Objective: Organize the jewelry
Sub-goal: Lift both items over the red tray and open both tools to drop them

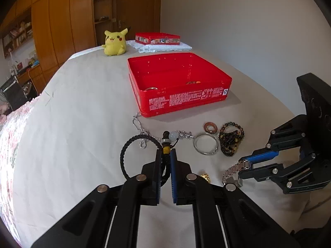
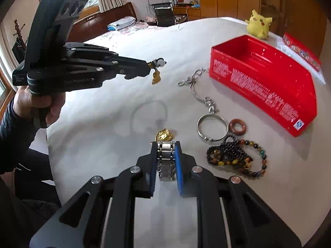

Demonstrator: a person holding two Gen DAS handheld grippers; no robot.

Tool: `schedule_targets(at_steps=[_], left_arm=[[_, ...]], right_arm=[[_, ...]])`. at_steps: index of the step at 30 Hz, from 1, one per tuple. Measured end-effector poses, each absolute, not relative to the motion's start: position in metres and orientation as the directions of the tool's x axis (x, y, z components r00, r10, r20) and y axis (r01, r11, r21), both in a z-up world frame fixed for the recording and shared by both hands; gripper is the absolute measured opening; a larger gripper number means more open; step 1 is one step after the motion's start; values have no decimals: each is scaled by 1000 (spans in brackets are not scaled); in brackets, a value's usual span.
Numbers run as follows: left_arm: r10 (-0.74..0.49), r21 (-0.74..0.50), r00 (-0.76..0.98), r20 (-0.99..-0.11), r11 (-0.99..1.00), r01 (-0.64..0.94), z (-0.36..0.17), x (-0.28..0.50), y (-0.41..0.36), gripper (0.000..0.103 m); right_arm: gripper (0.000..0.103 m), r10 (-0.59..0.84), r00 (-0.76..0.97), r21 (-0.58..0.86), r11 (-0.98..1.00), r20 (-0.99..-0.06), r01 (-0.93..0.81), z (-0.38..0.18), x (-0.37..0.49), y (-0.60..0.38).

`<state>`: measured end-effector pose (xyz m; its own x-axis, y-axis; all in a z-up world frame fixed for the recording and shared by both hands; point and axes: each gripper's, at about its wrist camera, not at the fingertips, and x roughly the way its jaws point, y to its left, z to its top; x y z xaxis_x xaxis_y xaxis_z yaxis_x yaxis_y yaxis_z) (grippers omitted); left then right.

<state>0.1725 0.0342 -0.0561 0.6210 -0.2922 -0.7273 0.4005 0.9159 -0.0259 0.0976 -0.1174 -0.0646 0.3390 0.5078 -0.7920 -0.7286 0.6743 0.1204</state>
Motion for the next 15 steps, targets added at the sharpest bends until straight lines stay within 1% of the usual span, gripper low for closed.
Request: schedule_targets(at_steps=[6,15], left_arm=[[-292,-9,631,-718,911,412,-44,171,28,8],[-302,37,651,-696,891,453,-16,180,9,7]], right_arm=[[14,504,375,95,684,-778,-723,-42,99,-124],[14,496,435,51,702,-752,-711,8,117,-139]])
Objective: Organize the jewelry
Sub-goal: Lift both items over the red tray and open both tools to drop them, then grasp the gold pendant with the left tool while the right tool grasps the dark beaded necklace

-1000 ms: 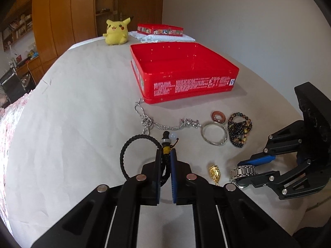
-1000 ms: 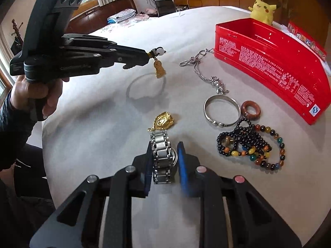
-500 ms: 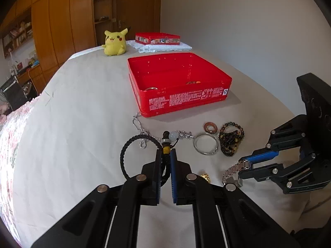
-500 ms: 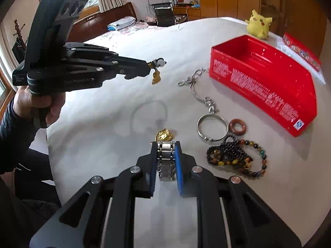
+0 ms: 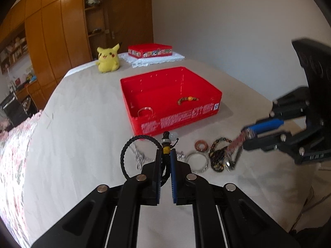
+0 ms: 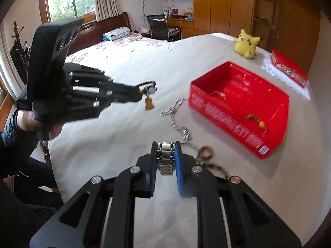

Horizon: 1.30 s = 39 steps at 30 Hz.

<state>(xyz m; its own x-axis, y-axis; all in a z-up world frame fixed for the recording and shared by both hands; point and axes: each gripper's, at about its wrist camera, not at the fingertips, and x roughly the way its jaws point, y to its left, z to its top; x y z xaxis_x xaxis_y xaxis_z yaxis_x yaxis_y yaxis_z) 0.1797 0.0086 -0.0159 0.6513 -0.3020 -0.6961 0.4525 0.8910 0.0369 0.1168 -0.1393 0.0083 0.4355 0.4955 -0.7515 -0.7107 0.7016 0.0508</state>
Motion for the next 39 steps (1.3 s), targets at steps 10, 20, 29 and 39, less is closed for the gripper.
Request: schedule_targets(at_steps=[10,20,29,39], left_arm=[[-330,57,656,-679,867,496,18,230,-21,7],[-317,41,615,-721,867,496,12,323,-50,7],[-281,-29,518,-808,897,442,-65,406,-55,7],[-253,-24,487,-836,903,428,-96,423,-55,23]], right_arm=[[14,497,481,78,750,-722,-657,58,187,-160],[14,403,521,77,839,-752,-538,26,290,-180],[14,298,464,94,906,-834,-413,-60,376,-201],[35,271,443,93,920,-855,-382,-86,389,-211]])
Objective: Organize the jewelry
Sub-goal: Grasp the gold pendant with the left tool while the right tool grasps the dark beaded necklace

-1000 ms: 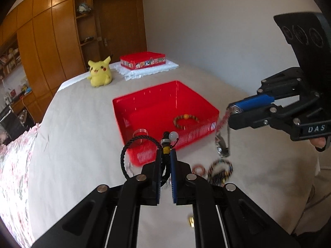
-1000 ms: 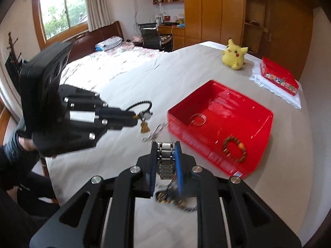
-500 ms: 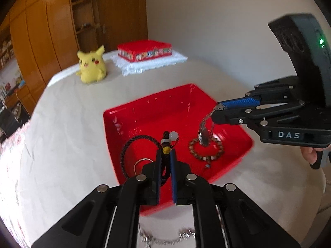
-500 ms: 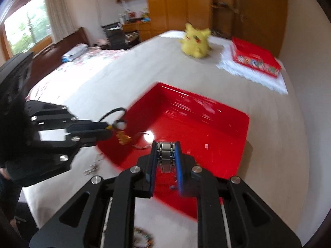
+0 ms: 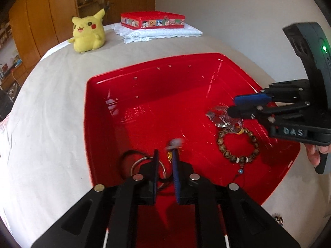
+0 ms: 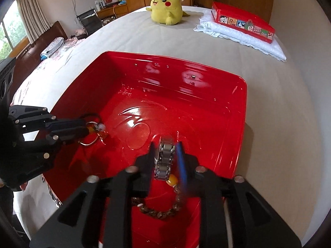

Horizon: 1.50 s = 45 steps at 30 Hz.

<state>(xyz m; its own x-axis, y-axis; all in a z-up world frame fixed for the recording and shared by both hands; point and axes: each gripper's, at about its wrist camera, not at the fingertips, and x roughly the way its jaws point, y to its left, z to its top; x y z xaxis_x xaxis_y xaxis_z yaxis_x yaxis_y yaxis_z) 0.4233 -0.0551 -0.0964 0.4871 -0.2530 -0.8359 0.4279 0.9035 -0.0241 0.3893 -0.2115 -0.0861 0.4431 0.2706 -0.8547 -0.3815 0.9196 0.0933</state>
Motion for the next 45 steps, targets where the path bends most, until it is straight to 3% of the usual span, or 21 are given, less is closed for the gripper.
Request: schedule_targets(at_steps=[1,2,6,9,13,16,24,34,38,40,42,45], left_arm=[[-246,-20,493,-834,908,419,-95,422,-53,39],[-240,-16,502,-831,912,410,-94,422,-52,44],[-237,-7,529,-815,916,400,-77,404,-43,47],[-231,29,577,-783,914,405,-56,371,-34,64],[-227,62,604,-764,906,419,-40,317,-25,72],[-221,76,614,-758,904,420,-37,269,-18,79],[-184,99,612,-769,912,399,-62,164,-20,93],[-261,-7,571,-779,913,407,-94,142,-28,90],[-272,-39,538,-798,914,405,-106,150,-29,70],[-278,-53,524,-805,913,404,-111,152,-29,65],[-275,-54,514,-812,913,404,-117,154,-30,63],[-258,-39,507,-823,915,402,-126,157,-32,60]], right_arm=[[38,272,447,96,921,-852,-377,-85,387,-213],[39,275,451,98,921,-849,-376,-82,384,-214],[45,296,489,100,917,-820,-387,-60,362,-217],[62,324,542,91,907,-776,-412,-34,323,-218],[85,341,602,63,899,-722,-434,-10,260,-219],[90,364,611,77,893,-703,-443,-8,207,-219],[92,370,552,107,887,-747,-449,-49,121,-210],[92,393,489,133,866,-779,-483,-82,92,-197],[92,404,479,141,858,-780,-494,-84,101,-196],[79,412,454,150,848,-790,-508,-90,107,-193],[71,424,418,165,833,-803,-527,-100,111,-187],[71,419,419,148,827,-806,-542,-106,116,-182]])
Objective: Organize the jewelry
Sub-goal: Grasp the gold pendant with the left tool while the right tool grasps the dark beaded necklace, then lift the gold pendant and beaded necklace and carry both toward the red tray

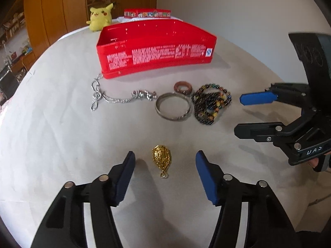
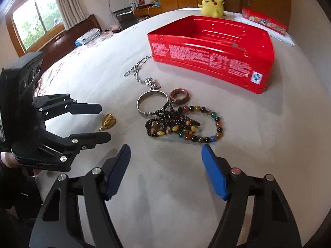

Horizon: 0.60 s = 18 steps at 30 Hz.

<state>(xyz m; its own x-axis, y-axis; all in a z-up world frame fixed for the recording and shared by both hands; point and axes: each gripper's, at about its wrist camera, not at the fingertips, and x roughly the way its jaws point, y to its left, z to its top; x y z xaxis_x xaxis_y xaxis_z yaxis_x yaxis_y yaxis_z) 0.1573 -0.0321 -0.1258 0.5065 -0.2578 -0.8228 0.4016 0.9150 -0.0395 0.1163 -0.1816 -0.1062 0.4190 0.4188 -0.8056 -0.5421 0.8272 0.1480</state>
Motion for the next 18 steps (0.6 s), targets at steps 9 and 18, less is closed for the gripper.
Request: schedule_targets(at_steps=[9,18], left_arm=[[-251,-22,520,-816,914,406,-129,164,-34,32],[-279,-53,511,-813,910,412,-128,166,-29,18]], right_arm=[[59,424,431,132,818,-797,-560,-104,141,-169],[6,412,411,133,820,-813,-557,-108,148,-178]])
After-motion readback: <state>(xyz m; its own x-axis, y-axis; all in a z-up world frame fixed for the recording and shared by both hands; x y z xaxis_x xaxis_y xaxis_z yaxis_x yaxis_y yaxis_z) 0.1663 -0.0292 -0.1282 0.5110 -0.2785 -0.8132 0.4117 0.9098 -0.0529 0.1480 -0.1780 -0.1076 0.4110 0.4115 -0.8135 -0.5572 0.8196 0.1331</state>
